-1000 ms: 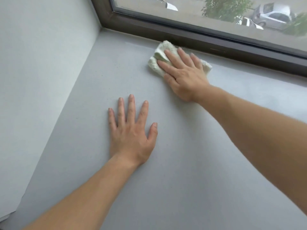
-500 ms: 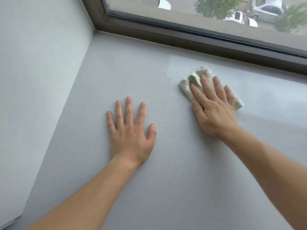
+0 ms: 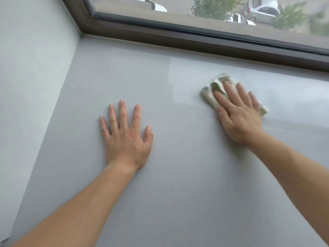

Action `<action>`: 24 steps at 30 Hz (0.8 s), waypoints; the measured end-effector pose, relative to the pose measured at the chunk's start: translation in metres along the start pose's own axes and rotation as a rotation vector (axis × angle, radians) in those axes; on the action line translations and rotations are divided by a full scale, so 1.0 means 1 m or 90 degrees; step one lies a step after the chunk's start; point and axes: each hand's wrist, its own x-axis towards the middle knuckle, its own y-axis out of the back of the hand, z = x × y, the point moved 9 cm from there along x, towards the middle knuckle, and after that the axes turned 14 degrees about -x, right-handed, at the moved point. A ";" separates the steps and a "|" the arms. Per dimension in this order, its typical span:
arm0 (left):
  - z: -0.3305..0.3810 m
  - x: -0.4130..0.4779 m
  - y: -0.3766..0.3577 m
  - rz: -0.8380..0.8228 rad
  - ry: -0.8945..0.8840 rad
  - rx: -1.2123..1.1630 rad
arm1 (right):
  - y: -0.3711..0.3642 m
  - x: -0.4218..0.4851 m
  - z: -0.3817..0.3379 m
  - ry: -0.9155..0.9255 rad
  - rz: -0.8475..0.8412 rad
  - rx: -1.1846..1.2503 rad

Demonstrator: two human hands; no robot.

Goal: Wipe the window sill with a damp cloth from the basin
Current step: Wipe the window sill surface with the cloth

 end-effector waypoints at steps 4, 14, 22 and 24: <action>0.000 0.000 0.001 0.003 0.000 -0.006 | -0.003 0.000 0.007 -0.206 -0.014 0.050; 0.003 -0.004 0.005 0.021 -0.029 -0.073 | -0.014 -0.048 0.015 -0.126 -0.027 0.040; 0.009 -0.011 0.005 -0.001 -0.031 -0.074 | -0.020 -0.139 -0.068 0.139 0.012 -0.017; 0.021 -0.030 0.005 -0.005 -0.049 -0.089 | -0.023 -0.125 -0.033 0.078 0.001 -0.008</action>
